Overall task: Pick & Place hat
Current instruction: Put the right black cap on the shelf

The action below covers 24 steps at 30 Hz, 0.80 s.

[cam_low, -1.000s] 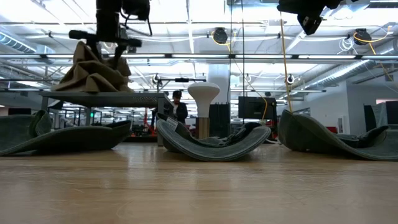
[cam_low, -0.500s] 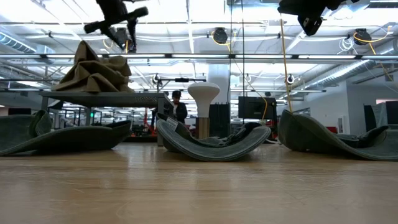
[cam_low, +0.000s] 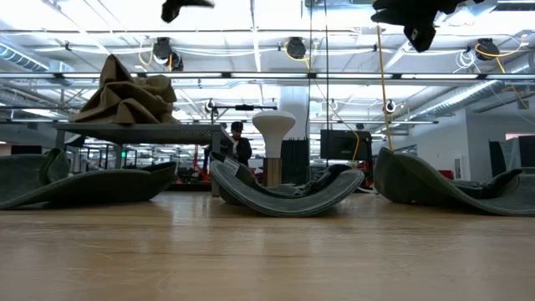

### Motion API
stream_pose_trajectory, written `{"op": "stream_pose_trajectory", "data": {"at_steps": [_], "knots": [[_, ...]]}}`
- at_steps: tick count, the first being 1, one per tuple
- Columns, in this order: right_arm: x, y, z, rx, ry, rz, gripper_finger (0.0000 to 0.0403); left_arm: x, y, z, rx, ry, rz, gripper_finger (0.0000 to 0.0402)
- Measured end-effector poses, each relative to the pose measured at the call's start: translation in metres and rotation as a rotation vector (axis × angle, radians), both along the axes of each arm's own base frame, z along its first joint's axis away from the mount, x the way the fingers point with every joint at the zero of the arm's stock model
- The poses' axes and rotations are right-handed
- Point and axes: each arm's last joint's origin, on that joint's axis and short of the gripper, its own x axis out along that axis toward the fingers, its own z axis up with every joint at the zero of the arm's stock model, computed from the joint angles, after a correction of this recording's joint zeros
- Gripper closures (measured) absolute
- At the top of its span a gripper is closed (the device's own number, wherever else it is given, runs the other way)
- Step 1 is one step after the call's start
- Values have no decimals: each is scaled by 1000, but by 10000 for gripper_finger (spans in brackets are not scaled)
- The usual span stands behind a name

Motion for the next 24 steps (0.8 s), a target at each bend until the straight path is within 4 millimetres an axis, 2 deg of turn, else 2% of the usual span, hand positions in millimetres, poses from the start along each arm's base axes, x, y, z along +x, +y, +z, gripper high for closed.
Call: {"op": "stream_pose_trajectory", "data": {"at_steps": [5,8,12,16,24], "knots": [[0,0,0,218,-23,-82,249,2,-12,3,-62,-67,-294,215],[0,4,0,329,-12,-23,227,4,-19,4,-88,-78,-393,215],[2,10,-3,513,8,-37,223,8,-28,4,-99,-79,-456,215],[4,13,-10,730,45,-141,223,10,-36,4,-102,-76,-492,215],[0,25,-29,1041,211,-324,222,14,-47,4,-107,-75,-550,215]]}}
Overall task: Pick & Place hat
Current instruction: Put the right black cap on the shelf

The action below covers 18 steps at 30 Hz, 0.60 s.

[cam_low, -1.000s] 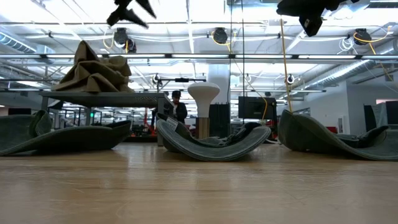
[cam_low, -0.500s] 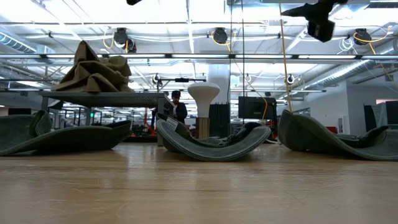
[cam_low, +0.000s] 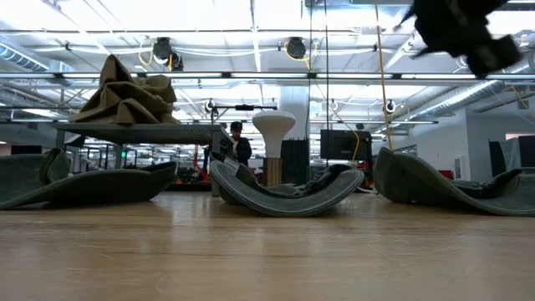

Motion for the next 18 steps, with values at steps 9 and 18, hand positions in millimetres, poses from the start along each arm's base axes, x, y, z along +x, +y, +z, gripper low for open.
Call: {"op": "stream_pose_trajectory", "data": {"at_steps": [9,18], "knots": [[-23,18,-22,237,298,-141,222,2,-8,0,11,-5,-41,215],[-48,28,-44,145,592,-212,222,4,-14,0,19,-7,-62,215]]}}
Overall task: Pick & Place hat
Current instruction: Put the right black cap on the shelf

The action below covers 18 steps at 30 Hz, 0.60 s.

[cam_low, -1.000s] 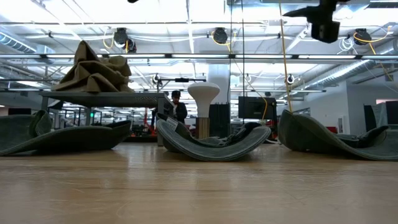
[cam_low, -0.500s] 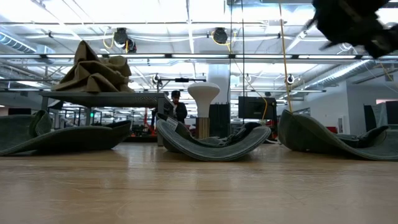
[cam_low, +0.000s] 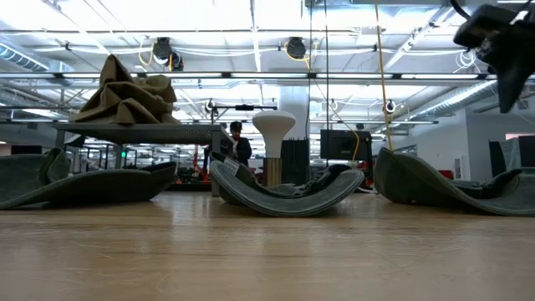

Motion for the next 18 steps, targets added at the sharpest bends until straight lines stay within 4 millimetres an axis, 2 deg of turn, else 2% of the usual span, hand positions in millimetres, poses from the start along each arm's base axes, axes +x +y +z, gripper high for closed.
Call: {"op": "stream_pose_trajectory", "data": {"at_steps": [6,12,18], "knots": [[-8,1,-8,-81,123,31,222,0,0,0,1,3,12,215],[-8,5,-17,-144,211,52,222,0,1,0,0,5,19,215],[-5,9,-42,-146,251,57,222,0,1,0,-2,5,20,215]]}}
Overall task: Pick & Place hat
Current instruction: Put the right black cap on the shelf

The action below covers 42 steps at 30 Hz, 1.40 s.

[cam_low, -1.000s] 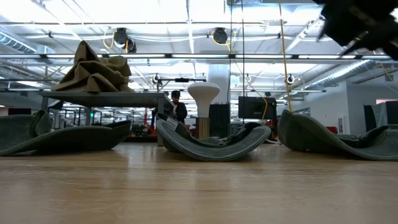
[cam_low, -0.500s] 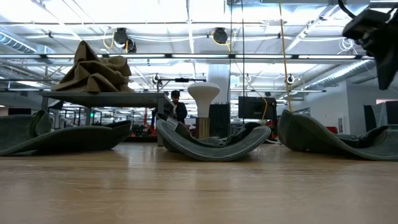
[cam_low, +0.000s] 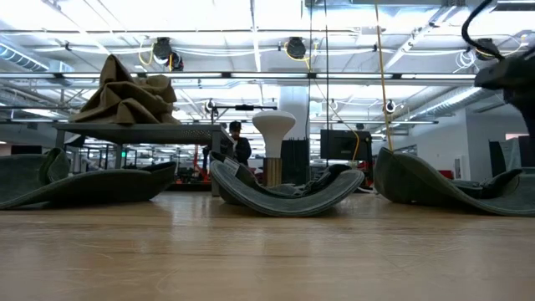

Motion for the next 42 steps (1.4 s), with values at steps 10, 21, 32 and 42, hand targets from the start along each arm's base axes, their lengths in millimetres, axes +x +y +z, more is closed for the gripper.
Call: {"op": "stream_pose_trajectory", "data": {"at_steps": [10,21,32,42], "knots": [[3,0,-33,-15,-94,-5,222,0,0,0,-20,9,7,215],[1,-5,-48,-85,-178,24,318,0,0,0,-32,17,25,215],[6,-5,-40,-149,-271,63,396,1,5,-1,-87,67,198,215],[21,-2,21,-297,-222,315,397,1,5,-1,-163,94,240,215]]}}
